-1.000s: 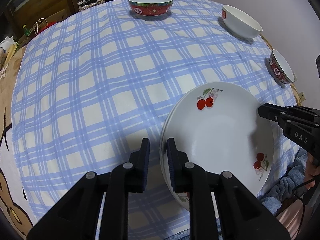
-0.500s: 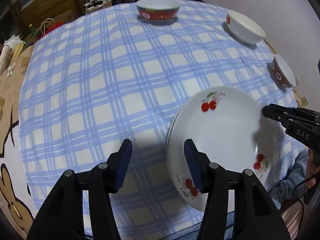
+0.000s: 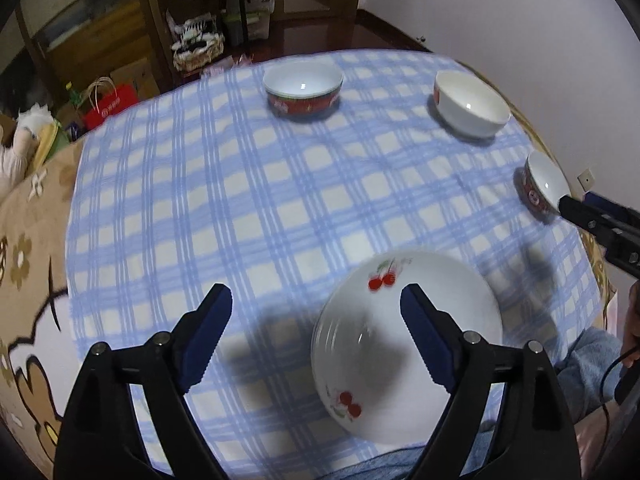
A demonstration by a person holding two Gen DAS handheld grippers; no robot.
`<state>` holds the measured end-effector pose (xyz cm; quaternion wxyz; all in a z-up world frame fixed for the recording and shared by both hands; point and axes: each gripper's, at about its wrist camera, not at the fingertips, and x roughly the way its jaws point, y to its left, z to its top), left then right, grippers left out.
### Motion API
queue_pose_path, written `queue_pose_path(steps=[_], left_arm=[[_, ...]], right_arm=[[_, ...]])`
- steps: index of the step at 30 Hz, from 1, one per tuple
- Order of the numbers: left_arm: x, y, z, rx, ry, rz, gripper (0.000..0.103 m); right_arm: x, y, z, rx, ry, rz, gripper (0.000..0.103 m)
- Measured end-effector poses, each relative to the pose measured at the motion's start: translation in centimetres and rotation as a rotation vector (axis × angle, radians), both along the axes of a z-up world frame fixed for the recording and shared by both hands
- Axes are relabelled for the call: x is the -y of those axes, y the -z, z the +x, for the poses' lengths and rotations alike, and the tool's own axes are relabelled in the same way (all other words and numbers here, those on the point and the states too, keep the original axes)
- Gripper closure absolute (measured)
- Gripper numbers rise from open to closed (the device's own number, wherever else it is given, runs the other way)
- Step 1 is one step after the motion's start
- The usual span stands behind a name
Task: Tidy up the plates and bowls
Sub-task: 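Move both open grippers to the large plain white bowl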
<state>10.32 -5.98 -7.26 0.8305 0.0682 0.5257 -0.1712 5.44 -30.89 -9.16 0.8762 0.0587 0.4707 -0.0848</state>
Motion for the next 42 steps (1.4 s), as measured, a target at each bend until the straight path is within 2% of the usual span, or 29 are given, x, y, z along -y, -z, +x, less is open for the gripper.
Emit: queue_pose_path(steps=[2, 7, 13, 19, 27, 30, 34, 36, 38, 42], left_arm=[[0.8, -1.0, 0.7, 0.012, 0.023, 0.003, 0.018], [2.9, -3.3, 2.6, 0.047, 0.048, -0.01, 0.018], [6.4, -5.4, 6.3, 0.079, 0.065, -0.029, 0.018], [10.2, -6.5, 10.7, 0.103, 0.081, -0.096, 0.018], [16.3, -5.0, 14.8, 0.121, 0.147, -0.133, 0.018], [18.1, -3.5, 15.8, 0.118, 0.156, -0.113, 0.018], [19.6, -1.6, 16.9, 0.064, 0.147, -0.115, 0.018], [20.0, -1.0, 17.0, 0.074, 0.135, -0.088, 0.02], [20.6, -0.2, 17.4, 0.05, 0.137, -0.1, 0.02], [21.7, 0.9, 18.2, 0.053, 0.135, -0.084, 0.021]], right_arm=[[0.8, -1.2, 0.5, 0.028, 0.018, -0.004, 0.009], [3.4, -3.4, 2.0, 0.073, 0.066, 0.015, 0.008], [6.5, -4.1, 4.9, 0.078, 0.103, 0.016, 0.008], [9.3, -4.7, 8.0, 0.102, 0.101, -0.008, 0.008], [13.6, -2.9, 11.1, 0.1, 0.127, 0.01, 0.009], [15.0, -1.6, 12.3, 0.082, 0.124, 0.029, 0.014], [16.2, 0.1, 13.6, 0.07, 0.132, 0.055, 0.016], [16.6, 1.0, 14.1, 0.06, 0.134, 0.058, 0.016], [16.8, 1.9, 14.7, 0.051, 0.133, 0.061, 0.02], [17.7, 4.1, 15.6, 0.03, 0.151, 0.098, 0.021]])
